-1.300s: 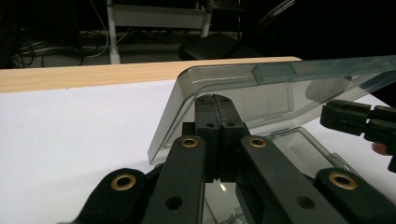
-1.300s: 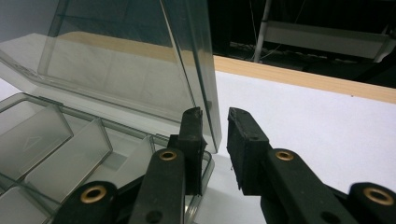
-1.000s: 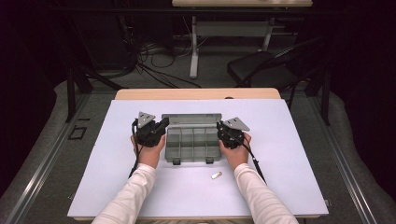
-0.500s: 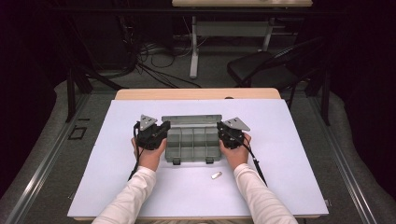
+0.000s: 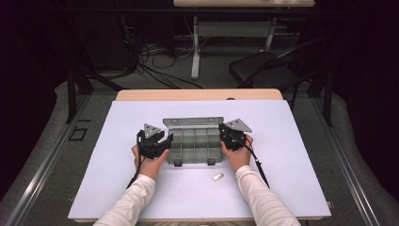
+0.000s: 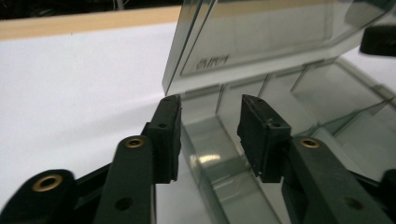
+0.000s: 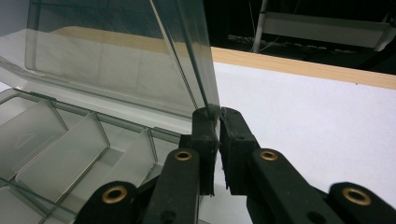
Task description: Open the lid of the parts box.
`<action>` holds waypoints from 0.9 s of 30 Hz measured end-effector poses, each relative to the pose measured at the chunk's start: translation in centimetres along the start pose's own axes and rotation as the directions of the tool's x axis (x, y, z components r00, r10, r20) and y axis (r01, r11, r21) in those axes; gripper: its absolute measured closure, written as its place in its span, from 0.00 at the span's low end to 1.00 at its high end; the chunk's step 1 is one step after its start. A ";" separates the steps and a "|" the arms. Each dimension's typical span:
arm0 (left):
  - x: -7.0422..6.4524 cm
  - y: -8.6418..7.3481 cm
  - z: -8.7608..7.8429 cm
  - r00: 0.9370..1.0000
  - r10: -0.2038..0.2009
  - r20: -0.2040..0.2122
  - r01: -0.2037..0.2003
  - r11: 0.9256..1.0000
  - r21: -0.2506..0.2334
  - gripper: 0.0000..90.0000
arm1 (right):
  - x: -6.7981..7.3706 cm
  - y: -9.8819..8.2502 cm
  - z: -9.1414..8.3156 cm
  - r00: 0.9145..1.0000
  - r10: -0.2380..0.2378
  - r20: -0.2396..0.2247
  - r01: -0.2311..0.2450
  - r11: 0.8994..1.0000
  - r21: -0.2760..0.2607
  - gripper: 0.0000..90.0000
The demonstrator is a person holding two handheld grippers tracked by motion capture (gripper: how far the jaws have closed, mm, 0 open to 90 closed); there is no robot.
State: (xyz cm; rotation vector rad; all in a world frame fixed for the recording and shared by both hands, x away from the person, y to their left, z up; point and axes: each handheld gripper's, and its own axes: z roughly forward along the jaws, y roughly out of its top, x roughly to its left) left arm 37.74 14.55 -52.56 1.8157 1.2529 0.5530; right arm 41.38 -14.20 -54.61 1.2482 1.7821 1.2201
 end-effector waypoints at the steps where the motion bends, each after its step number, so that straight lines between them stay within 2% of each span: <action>1: 0.0 -0.1 0.2 1.000 0.005 0.003 -0.005 1.000 0.018 0.62 | 0.0 0.0 0.0 1.000 0.001 0.001 -0.001 1.000 0.001 0.94; 5: -0.3 -1.0 0.7 1.000 0.026 0.010 -0.027 0.996 0.085 0.54 | 0.1 0.0 0.0 1.000 0.003 0.002 -0.003 1.000 0.000 0.94; 6: -0.3 -1.0 0.7 1.000 0.026 0.010 -0.027 0.996 0.085 0.54 | 0.1 0.0 0.0 1.000 0.003 0.002 -0.003 1.000 0.000 0.94; 7: -0.3 -1.3 0.9 0.999 0.036 0.018 -0.038 0.993 0.110 0.54 | 0.1 0.0 -0.1 1.000 0.005 0.002 -0.005 1.000 0.001 0.94; 8: -0.3 -1.3 0.9 0.999 0.036 0.018 -0.038 0.993 0.110 0.53 | 0.1 0.0 -0.1 1.000 0.005 0.002 -0.005 1.000 0.001 0.94; 9: -0.3 -1.6 1.1 0.999 0.034 0.024 -0.036 0.991 0.130 0.54 | 0.1 -0.1 -0.1 1.000 0.003 0.002 -0.003 1.000 0.001 0.94; 12: -0.4 -1.9 1.3 0.999 0.036 0.026 -0.039 0.990 0.139 0.54 | 0.1 -0.1 -0.1 1.000 0.004 0.002 -0.004 1.000 0.003 0.94; 17: -0.5 -2.5 2.0 0.998 0.057 0.040 -0.063 0.981 0.182 0.55 | 0.1 -0.1 -0.1 1.000 -0.003 0.003 0.003 1.000 0.001 0.94; 21: -0.1 -2.5 2.4 0.996 0.067 0.054 -0.077 0.978 0.194 0.62 | 0.1 -0.1 -0.2 1.000 -0.002 0.005 0.002 1.000 0.003 0.94; 25: 0.2 -2.6 2.5 0.996 0.055 0.067 -0.066 0.979 0.190 0.63 | 0.1 -0.2 -0.1 1.000 0.000 0.006 0.000 1.000 -0.004 0.94; 27: 0.4 -2.6 2.6 0.996 0.057 0.071 -0.070 0.977 0.199 0.66 | 0.1 -0.2 -0.1 1.000 0.004 0.006 -0.004 1.000 -0.004 0.94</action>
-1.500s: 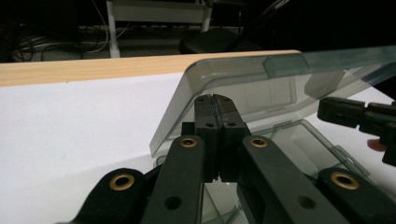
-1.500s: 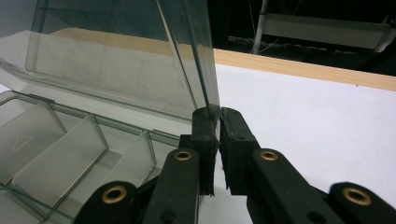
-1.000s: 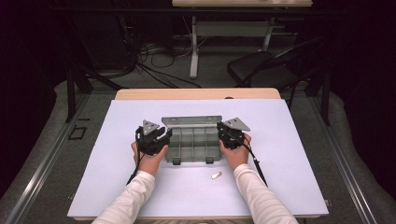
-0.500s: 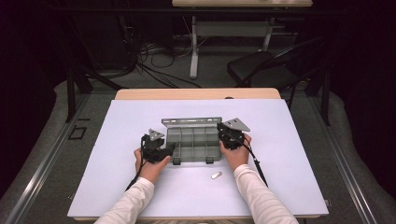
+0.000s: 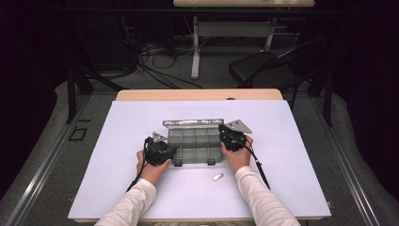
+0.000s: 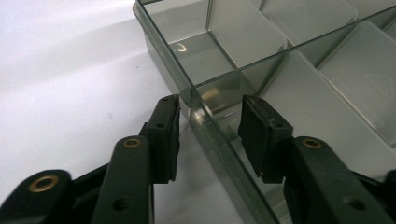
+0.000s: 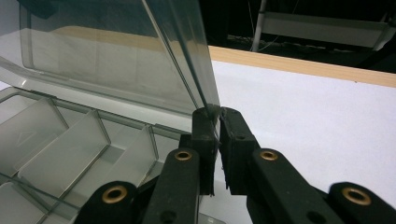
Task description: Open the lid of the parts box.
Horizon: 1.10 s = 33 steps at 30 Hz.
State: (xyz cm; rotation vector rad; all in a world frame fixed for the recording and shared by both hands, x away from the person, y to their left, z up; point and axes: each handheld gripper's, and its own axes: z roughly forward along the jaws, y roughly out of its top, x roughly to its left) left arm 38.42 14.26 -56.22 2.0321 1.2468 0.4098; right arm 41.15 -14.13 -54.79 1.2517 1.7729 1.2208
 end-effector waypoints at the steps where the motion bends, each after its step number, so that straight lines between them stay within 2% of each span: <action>1: 0.0 0.0 0.0 1.000 0.003 -0.002 -0.003 1.000 -0.002 0.66 | 0.0 0.0 0.0 1.000 0.002 0.000 -0.002 1.000 0.001 0.94; 8: 0.1 0.1 0.1 0.999 0.042 -0.011 -0.042 0.999 -0.002 0.66 | 0.0 0.0 0.0 1.000 0.009 -0.001 -0.009 1.000 0.000 0.94; 15: 0.0 0.1 0.1 0.998 0.063 -0.015 -0.063 0.998 0.004 0.66 | 0.0 0.0 0.0 1.000 0.022 -0.002 -0.022 1.000 0.001 0.94; 17: 0.1 0.1 0.1 0.998 0.064 -0.015 -0.064 0.998 0.004 0.66 | 0.0 0.0 -0.1 0.999 0.047 -0.004 -0.047 0.999 0.008 0.94; 25: 0.1 0.1 0.1 0.998 0.066 -0.011 -0.066 0.998 0.002 0.67 | 0.1 0.1 -0.1 0.999 0.043 0.010 -0.043 0.999 0.007 0.95; 33: 0.1 0.1 0.1 0.998 0.064 -0.010 -0.064 0.998 0.000 0.67 | 0.3 0.3 0.0 0.998 0.057 0.024 -0.057 0.998 0.013 0.95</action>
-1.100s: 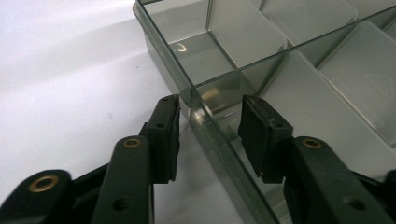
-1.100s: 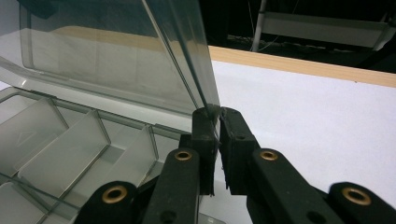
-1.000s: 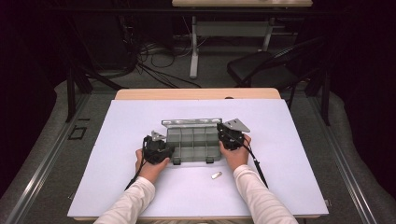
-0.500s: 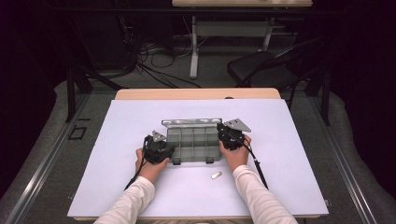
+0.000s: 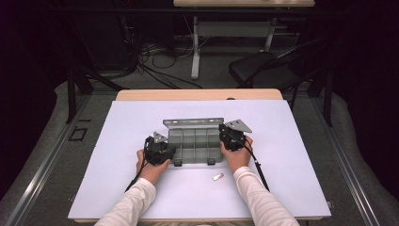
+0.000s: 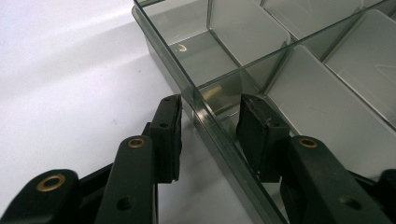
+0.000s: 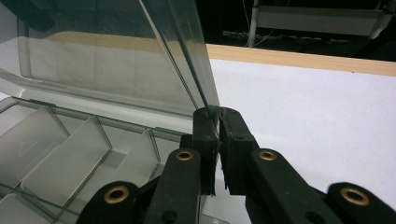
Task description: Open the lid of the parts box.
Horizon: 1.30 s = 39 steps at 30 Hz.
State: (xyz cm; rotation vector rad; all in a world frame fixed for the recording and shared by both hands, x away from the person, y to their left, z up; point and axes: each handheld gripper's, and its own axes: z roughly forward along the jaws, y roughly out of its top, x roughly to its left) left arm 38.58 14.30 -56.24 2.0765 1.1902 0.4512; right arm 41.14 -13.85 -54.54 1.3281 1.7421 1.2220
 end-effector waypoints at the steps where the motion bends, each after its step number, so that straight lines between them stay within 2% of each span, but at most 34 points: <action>1: 0.0 0.0 0.0 1.000 0.000 0.000 0.000 1.000 0.000 0.67 | 0.0 0.1 0.0 1.000 0.001 0.003 -0.001 1.000 0.001 0.96; 10: 0.0 0.0 0.0 1.000 -0.008 0.001 0.008 1.000 -0.005 0.67 | -0.2 1.0 0.6 0.999 0.040 0.009 -0.041 0.999 0.033 0.96; 16: 0.0 -0.1 0.0 1.000 -0.012 0.002 0.012 1.000 -0.007 0.67 | -0.4 1.8 1.2 0.995 0.095 0.007 -0.095 0.993 0.073 0.96; 25: 0.0 -0.1 0.0 1.000 -0.015 0.007 0.015 1.000 -0.010 0.67 | -0.5 2.8 2.6 0.994 0.097 0.040 -0.101 0.987 0.123 0.97; 33: 0.1 -0.1 0.0 1.000 -0.014 0.009 0.014 1.000 -0.010 0.67 | -0.8 3.3 3.5 0.992 0.114 0.048 -0.120 0.981 0.155 0.98; 39: 0.1 -0.1 0.0 1.000 -0.014 0.009 0.014 1.000 -0.010 0.67 | -0.8 3.3 3.8 0.991 0.120 0.055 -0.128 0.979 0.161 0.98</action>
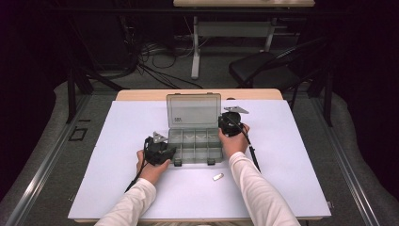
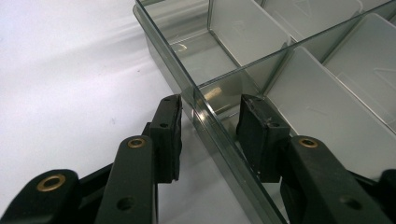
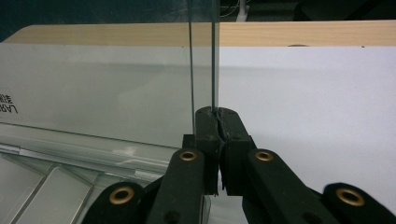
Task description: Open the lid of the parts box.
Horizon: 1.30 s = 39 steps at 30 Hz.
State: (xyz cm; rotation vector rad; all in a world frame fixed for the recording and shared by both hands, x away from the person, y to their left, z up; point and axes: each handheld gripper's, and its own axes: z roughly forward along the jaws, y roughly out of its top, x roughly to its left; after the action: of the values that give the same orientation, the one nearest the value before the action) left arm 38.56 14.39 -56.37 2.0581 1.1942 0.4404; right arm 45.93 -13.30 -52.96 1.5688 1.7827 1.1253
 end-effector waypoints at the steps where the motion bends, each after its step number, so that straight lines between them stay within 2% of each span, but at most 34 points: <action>1: 0.0 0.0 0.0 1.000 0.001 0.000 -0.001 1.000 0.000 0.67 | 0.0 0.0 0.0 1.000 -0.002 0.000 0.002 1.000 0.002 0.98; 25: 0.0 0.0 0.0 1.000 0.001 0.003 -0.001 1.000 0.000 0.67 | -0.3 0.3 0.7 1.000 0.016 0.000 -0.016 0.999 0.038 0.98; 33: 0.0 0.0 0.0 1.000 0.002 0.003 -0.002 1.000 0.000 0.67 | -0.3 0.1 1.1 1.000 0.016 0.013 -0.017 0.999 0.035 0.98; 39: 0.0 0.0 0.1 1.000 0.000 0.000 0.000 1.000 -0.006 0.67 | -0.3 0.0 1.6 0.999 0.026 0.021 -0.028 0.998 0.054 0.99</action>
State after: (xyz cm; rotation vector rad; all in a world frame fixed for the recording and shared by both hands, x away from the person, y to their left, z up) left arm 38.59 14.39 -56.42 2.0536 1.1915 0.4436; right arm 47.26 -13.19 -53.85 1.6349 1.7980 1.0776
